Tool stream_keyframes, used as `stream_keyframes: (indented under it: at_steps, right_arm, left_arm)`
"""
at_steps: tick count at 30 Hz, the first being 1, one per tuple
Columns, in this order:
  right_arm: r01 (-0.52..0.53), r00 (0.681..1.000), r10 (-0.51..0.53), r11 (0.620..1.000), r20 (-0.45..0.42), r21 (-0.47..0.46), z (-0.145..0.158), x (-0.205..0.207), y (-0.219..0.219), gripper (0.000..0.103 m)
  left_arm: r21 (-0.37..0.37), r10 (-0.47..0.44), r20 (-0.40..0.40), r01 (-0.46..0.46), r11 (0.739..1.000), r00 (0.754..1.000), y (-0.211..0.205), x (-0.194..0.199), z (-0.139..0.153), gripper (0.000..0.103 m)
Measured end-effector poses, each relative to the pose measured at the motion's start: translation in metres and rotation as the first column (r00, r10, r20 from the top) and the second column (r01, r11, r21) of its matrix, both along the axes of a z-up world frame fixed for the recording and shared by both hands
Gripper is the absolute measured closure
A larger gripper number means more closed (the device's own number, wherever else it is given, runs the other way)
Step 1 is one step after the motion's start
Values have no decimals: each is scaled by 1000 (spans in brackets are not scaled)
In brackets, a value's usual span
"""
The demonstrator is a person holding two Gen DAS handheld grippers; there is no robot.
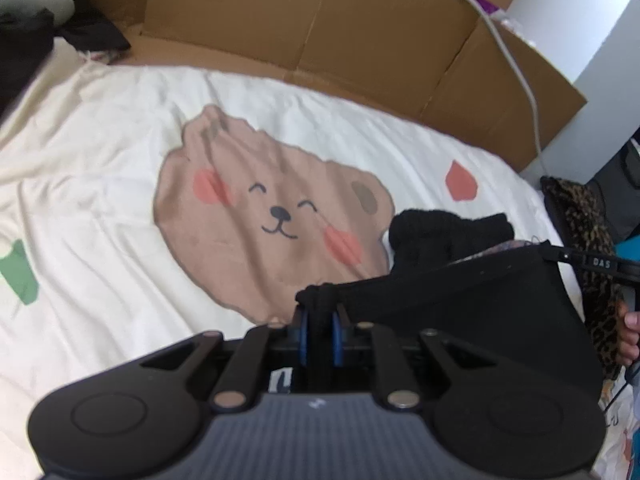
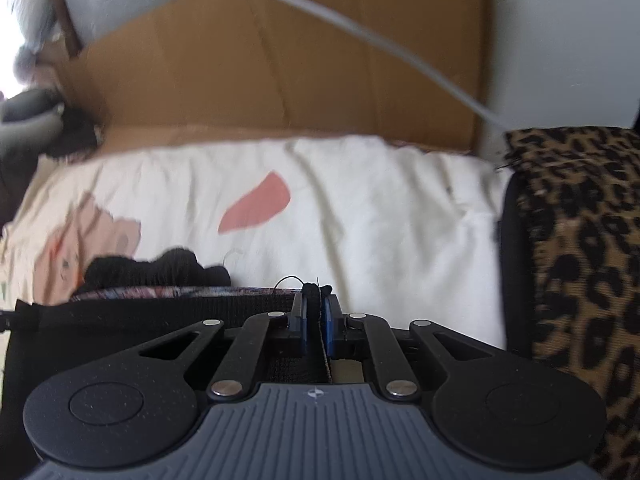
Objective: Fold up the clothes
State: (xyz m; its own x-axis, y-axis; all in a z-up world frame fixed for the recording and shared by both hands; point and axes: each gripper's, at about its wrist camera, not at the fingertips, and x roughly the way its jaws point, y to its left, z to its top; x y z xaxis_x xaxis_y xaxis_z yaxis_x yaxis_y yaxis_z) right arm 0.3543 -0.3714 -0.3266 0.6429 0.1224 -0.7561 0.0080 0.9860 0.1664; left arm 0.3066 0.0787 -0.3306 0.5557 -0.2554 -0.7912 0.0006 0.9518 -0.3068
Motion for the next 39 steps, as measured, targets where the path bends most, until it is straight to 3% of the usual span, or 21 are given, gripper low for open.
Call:
stream_keyframes:
  at_steps: [16,28,39]
  right_arm:
    - [77,992,-81,996,97,46,52,-24,-16,97]
    - [118,990,-119,993,70,27,44,-13,-26,97]
    - [121,993,-121,993,16,8,28,8,-24,97]
  left_arm:
    - [-44,-2,83,6,999,997,-3,7,47,91]
    - [-22,-53,53,54,998,997,-15,42,34,91]
    - [-31,-35,21,35,999,999,-9,55,19,91]
